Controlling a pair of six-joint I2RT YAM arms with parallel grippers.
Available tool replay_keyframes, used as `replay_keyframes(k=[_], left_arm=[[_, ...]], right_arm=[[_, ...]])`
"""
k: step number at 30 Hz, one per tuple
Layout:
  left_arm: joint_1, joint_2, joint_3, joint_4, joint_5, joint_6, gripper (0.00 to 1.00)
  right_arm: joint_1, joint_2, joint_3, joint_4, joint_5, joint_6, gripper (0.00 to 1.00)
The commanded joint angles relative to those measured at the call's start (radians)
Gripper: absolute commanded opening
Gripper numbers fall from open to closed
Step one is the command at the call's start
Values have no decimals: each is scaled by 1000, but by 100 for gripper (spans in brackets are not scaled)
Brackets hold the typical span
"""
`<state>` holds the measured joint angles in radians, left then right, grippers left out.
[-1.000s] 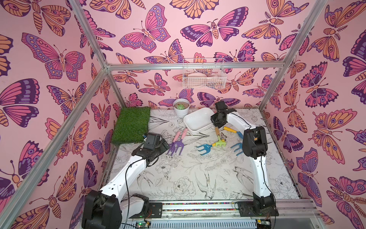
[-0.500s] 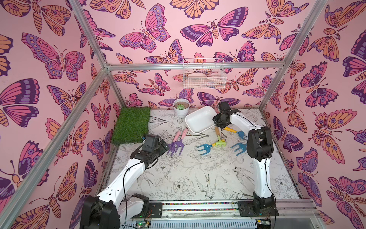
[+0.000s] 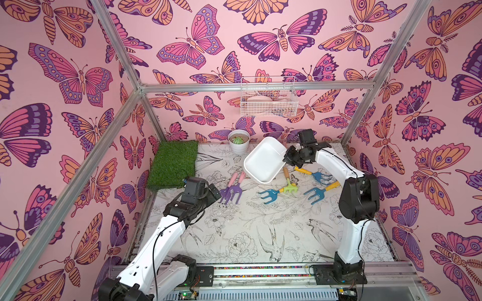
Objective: Put the rake into the storage box
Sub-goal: Pick up the storage box at the center of the board, then place the storage box at the center of the board.
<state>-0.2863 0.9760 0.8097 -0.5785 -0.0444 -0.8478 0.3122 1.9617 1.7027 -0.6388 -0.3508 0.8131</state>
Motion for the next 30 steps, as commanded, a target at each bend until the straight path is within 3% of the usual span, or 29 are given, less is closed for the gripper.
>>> replay_keyframes(k=[1,10,16,21,30], left_arm=[[10,-32,32,-74,0,30,99],[18,-77,105,-135,-23,44,99],[21,-95,153,-166,-20,38,100],[20,-117,150,-191,-10,18,100],[21,-153,104,-194,20,-26,100]], right_arm=[[12,-100,-50,-97,-87,-219,0],[174,-282,-247,-268,-108,-403,0],[332,-333,-420,-199,-39,-272,0],[445,-278,-428,-171,64,-186,0],[490,-179,-385,-146,139,-134,0]])
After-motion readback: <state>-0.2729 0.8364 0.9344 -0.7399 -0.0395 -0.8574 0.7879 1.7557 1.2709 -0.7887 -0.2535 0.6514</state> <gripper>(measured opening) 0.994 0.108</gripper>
